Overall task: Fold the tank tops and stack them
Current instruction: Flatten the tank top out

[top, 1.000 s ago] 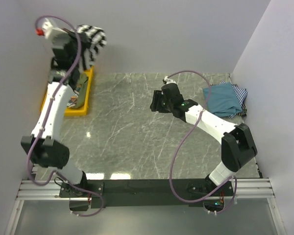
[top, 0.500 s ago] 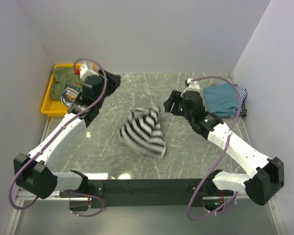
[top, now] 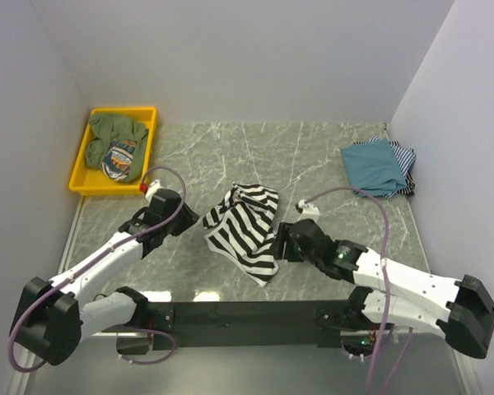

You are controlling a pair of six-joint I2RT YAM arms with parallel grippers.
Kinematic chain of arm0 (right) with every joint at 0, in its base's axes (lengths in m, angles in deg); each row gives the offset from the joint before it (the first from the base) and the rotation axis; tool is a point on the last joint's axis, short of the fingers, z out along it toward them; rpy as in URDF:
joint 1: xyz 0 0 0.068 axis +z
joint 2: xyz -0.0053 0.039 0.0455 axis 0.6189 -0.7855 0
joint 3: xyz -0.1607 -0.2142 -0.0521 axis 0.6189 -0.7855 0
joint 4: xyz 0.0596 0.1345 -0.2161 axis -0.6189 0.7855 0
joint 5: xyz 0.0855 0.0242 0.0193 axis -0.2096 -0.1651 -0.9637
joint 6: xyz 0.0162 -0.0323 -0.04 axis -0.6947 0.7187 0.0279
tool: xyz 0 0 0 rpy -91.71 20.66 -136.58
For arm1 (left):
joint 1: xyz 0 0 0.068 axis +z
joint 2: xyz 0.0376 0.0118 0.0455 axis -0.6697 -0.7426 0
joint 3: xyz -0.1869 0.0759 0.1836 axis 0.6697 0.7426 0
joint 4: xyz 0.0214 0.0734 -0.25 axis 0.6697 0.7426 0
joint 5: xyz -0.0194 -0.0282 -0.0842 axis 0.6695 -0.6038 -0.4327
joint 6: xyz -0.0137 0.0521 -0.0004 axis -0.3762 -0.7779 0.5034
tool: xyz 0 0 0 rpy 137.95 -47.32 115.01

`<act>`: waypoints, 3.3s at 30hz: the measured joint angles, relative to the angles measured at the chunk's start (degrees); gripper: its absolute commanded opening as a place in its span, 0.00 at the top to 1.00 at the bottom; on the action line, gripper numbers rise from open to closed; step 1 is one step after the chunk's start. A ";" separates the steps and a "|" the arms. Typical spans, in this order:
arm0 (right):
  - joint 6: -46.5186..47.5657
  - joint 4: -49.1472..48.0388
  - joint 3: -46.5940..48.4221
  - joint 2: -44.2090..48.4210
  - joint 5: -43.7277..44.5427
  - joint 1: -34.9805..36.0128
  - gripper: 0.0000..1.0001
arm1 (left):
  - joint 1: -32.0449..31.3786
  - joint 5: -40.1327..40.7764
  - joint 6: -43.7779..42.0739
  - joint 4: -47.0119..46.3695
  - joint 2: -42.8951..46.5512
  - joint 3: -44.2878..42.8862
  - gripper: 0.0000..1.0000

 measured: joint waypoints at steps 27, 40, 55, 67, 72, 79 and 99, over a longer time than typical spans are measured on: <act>-21.77 -0.17 -2.10 -15.69 8.48 20.76 0.53 | -2.84 -11.52 -0.24 -16.90 -14.93 7.85 0.75; -18.23 17.27 11.41 -7.52 22.67 17.77 1.00 | -3.74 -7.63 -3.43 -0.94 1.36 -3.32 0.99; 16.87 14.60 46.58 8.59 34.38 16.90 1.00 | -5.07 -10.34 -10.03 8.17 17.46 -41.00 0.99; 33.24 8.31 57.13 2.34 30.73 13.70 1.00 | -5.16 -8.90 -9.77 7.67 12.48 -49.13 0.99; 31.12 4.92 50.21 -0.96 16.57 -8.13 1.00 | -4.72 -5.16 -8.50 4.98 4.00 -48.17 0.99; 27.74 -2.82 48.85 -25.16 -4.55 -27.71 1.00 | 6.23 -5.90 -4.79 -3.74 -20.72 -46.60 0.99; 17.20 1.55 48.22 -33.59 -8.37 -35.87 0.29 | 16.31 -8.90 -1.31 -3.28 -30.58 -40.52 0.37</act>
